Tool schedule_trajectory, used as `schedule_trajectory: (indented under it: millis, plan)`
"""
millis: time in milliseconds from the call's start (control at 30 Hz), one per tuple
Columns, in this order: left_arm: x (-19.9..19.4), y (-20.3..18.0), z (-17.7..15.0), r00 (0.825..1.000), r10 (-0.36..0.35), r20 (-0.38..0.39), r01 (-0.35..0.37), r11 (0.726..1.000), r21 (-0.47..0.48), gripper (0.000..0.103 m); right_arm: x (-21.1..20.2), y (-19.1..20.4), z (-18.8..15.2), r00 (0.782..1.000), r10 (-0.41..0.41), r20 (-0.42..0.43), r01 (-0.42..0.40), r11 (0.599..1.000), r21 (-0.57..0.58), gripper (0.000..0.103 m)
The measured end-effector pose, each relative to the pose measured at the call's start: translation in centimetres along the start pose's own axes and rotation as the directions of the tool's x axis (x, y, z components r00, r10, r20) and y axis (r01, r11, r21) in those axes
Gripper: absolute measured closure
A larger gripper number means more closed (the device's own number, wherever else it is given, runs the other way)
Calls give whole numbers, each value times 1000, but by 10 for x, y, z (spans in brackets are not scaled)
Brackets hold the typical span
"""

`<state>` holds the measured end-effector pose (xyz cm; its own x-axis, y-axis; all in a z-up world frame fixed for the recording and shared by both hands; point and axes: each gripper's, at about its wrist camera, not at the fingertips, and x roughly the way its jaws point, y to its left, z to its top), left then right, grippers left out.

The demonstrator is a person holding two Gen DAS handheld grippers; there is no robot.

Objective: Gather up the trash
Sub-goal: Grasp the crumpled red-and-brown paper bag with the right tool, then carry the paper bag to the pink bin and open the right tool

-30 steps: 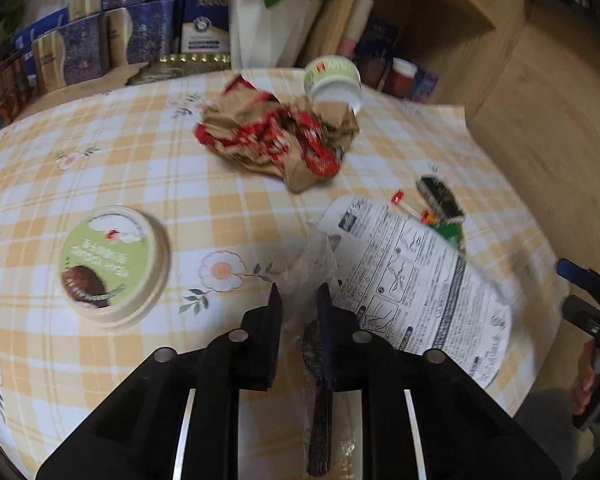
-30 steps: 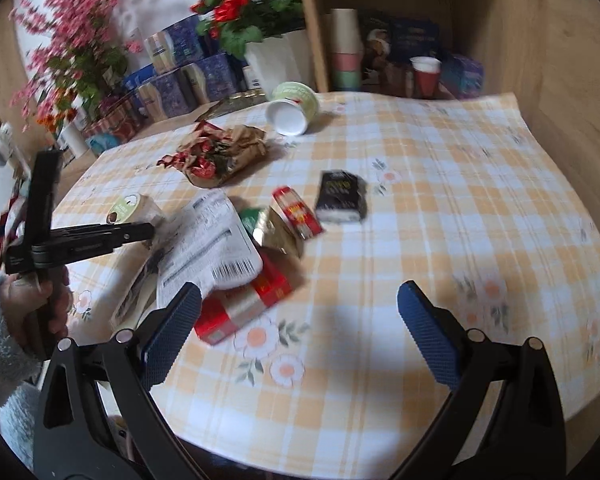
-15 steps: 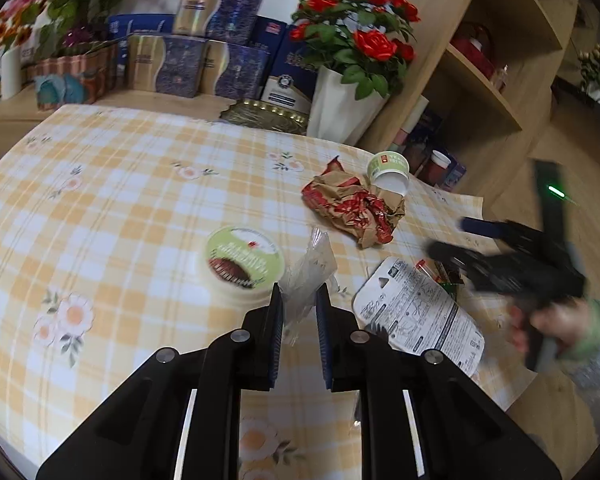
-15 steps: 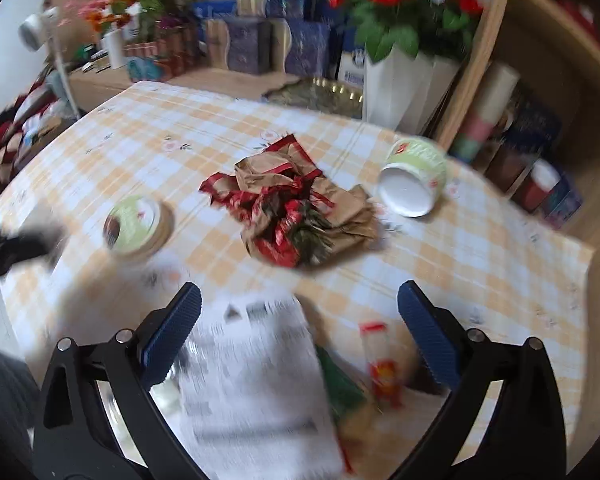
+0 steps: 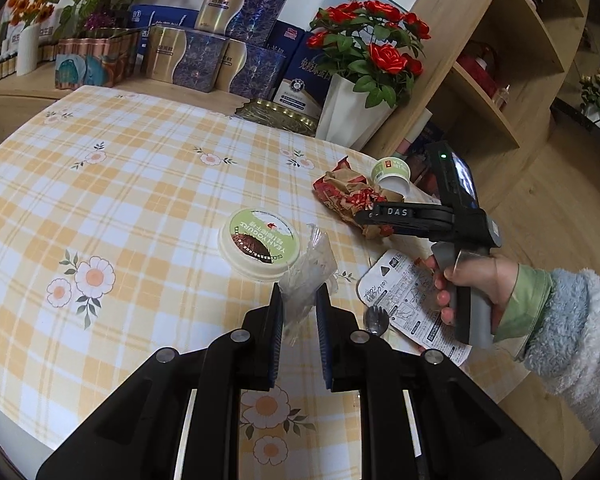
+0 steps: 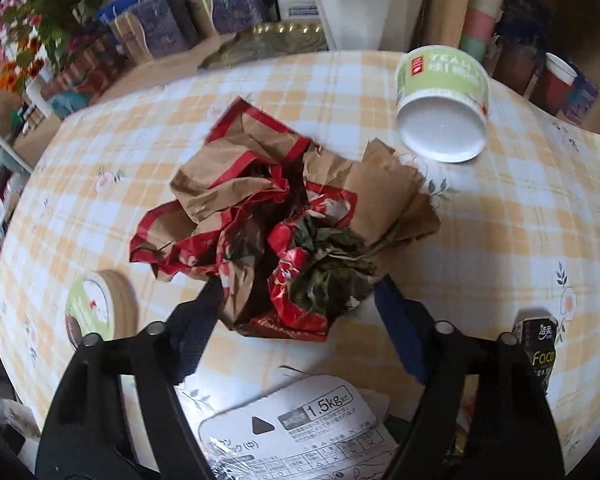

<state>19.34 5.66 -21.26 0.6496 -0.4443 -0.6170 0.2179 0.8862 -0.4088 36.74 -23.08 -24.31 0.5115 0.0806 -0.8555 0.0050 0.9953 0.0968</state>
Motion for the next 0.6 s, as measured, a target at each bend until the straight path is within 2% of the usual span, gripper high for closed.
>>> schedule_trajectory:
  millis: [67,267,433,600]
  plan:
    - [-3,1,-1,1000,-2,3,2,1000,0,87,-11,2,-3,999,3,36,-1,999,-32,38]
    - [-13,-3,-2,1000,4,10,-5,1000,20,87,-54,6,-16,987,26,156,-7,993,-120,40]
    - [-26,-10,-6,1000,3,16,-4,1000,28,87,-101,2,-37,967,80,241,-48,989,-137,40]
    - [-43,-22,-13,1000,6,20,-7,998,56,87,-146,-10,-72,946,116,304,-75,987,-144,40]
